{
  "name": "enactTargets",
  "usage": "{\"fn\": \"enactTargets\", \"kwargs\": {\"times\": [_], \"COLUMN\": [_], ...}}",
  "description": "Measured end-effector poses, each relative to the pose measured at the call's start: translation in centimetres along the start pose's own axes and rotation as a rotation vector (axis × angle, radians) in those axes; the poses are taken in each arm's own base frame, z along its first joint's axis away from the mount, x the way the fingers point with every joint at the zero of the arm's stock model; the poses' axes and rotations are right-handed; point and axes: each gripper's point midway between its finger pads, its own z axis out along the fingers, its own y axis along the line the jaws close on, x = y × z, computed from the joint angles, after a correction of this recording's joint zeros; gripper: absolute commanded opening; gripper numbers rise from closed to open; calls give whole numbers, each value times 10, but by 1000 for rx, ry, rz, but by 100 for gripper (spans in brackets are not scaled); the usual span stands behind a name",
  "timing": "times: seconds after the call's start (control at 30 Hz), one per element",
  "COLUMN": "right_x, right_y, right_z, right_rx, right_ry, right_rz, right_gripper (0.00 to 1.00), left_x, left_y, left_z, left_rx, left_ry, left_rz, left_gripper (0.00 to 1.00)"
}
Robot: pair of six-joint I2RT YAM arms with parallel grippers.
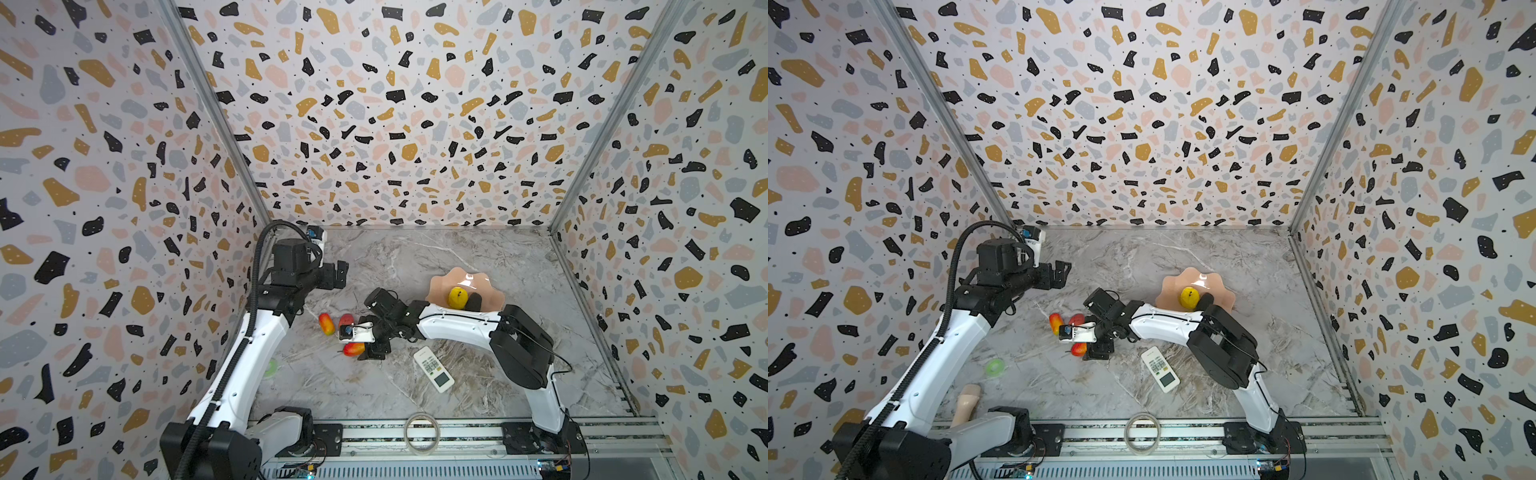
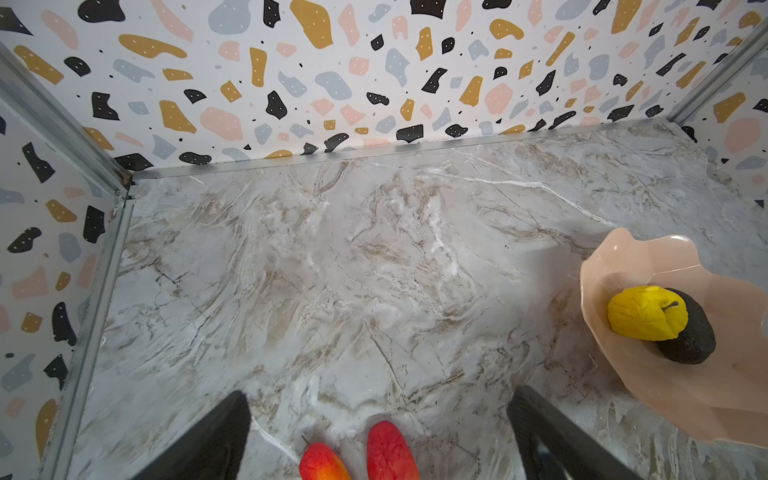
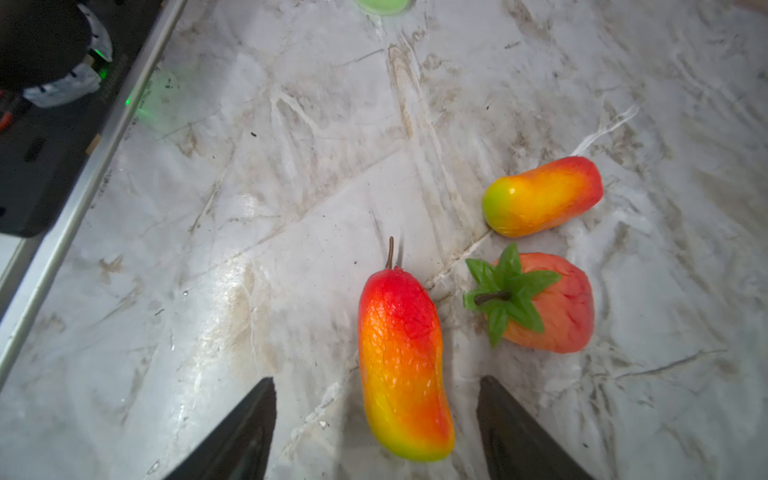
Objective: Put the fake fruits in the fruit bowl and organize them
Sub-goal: 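Lower the right gripper onto the red-yellow mango and grasp it, then carry the mango with the right gripper into the bowl and release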
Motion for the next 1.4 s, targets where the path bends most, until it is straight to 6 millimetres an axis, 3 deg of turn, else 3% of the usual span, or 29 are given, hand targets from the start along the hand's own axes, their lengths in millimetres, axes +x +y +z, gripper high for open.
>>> {"fn": "enactTargets", "kwargs": {"times": [0.5,0.6,0.93,1.13,1.27,1.4], "right_x": [21,23,19,9,-4,-4], "right_y": [-3,-4,-7,-4,-11,-23], "right_z": [33,34,31,-1,-41,-76], "right_rx": [-21,-17,-9,10,57,120], "right_ry": [46,53,43,19,-39,-79], "right_rz": [76,84,99,116,148,196], "right_gripper": [56,48,37,35,34,34], "left_x": [0,0,0,0,0,0], "left_y": [0,0,0,0,0,0], "left_z": [0,0,0,0,0,0], "left_rx": [0,0,-1,-1,-1,-2], "left_ry": [0,0,0,0,0,0], "left_rz": [0,0,0,0,0,0], "left_gripper": [100,100,100,99,100,100]}}
